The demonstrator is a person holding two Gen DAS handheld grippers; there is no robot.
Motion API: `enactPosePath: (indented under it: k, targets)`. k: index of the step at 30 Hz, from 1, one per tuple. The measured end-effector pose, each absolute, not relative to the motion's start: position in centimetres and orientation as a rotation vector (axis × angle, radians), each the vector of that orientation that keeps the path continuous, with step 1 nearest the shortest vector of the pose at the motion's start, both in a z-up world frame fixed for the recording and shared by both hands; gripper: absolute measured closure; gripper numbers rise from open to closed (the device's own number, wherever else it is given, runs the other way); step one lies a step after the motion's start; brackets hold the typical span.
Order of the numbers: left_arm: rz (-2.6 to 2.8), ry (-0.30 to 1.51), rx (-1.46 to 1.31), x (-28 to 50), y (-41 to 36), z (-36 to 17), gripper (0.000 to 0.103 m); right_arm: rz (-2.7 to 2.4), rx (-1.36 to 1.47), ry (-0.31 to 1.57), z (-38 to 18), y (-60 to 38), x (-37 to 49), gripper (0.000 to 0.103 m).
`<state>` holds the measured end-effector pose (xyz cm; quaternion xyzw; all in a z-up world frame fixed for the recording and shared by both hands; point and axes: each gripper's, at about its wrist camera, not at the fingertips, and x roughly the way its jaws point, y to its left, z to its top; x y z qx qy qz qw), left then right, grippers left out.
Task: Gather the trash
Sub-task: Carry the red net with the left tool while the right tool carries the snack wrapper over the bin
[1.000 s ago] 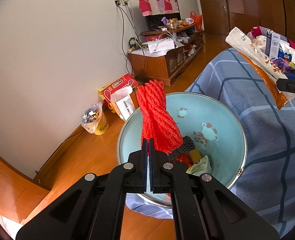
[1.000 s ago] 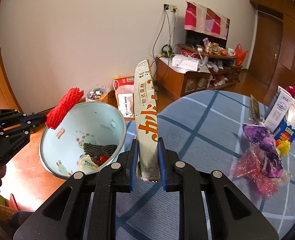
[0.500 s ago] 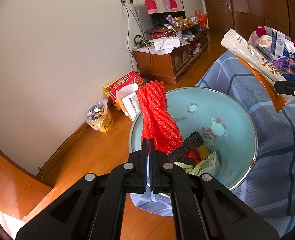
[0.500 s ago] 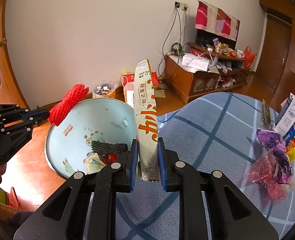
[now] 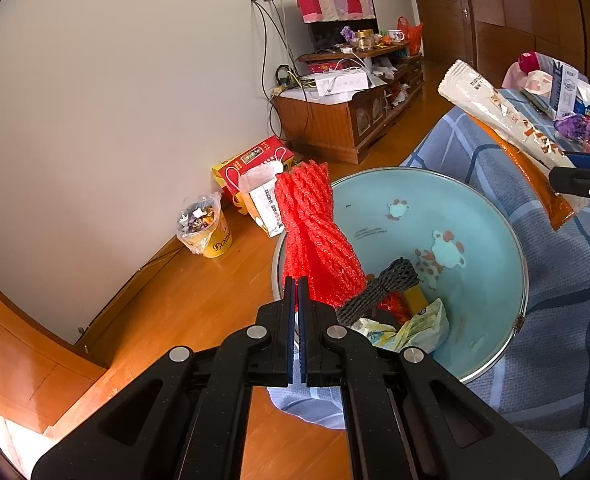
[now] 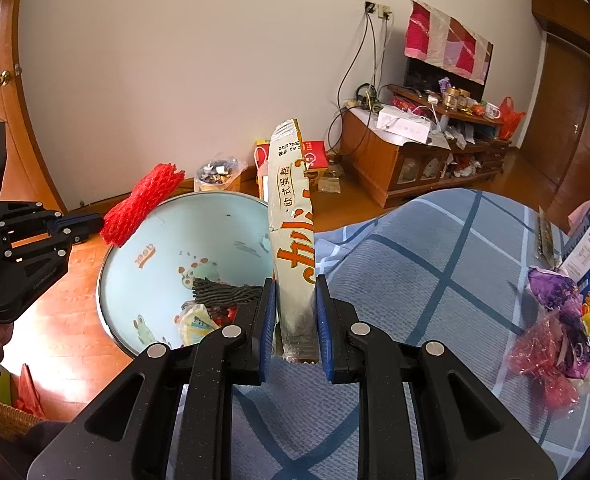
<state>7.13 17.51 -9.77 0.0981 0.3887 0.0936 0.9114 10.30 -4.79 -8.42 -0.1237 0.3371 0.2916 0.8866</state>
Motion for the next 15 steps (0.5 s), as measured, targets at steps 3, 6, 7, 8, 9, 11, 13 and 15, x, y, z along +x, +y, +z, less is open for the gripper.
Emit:
enactPosePath:
  k: [3,6,7,8,9,11,13,15]
  targets:
    - [0.191,0.801,0.199,7.13,17.5,-9.76,0.102,0.611,-0.261,0.703,-8.42,-4.69,10.27,0.083]
    - [0.19,0.8,0.199,7.1,17.53,-9.7,0.102,0.615,-0.265,0.705,-8.5,-4.46,10.19,0.083]
    - [0.189,0.8,0.198,7.09,17.52,-9.69,0.102,0.616,-0.265,0.706,-8.53,-4.38,10.2,0.083]
    - [0.189,0.799,0.199,7.08,17.49,-9.69,0.102,0.618,-0.266,0.707,-8.54,-4.34,10.23,0.083]
    - [0.188,0.799,0.199,7.07,17.46,-9.69,0.102,0.62,-0.266,0.707,-8.58,-4.35,10.31,0.083]
    - [0.186,0.799,0.197,7.06,17.43,-9.7,0.102,0.623,-0.269,0.708,-8.62,-4.3,10.36,0.083]
    - [0.185,0.799,0.196,7.08,17.36,-9.7,0.102,0.626,-0.27,0.709,-8.69,-4.25,10.34,0.083]
    - [0.183,0.8,0.195,7.13,17.3,-9.72,0.102,0.63,-0.272,0.711,-8.78,-4.17,10.35,0.083]
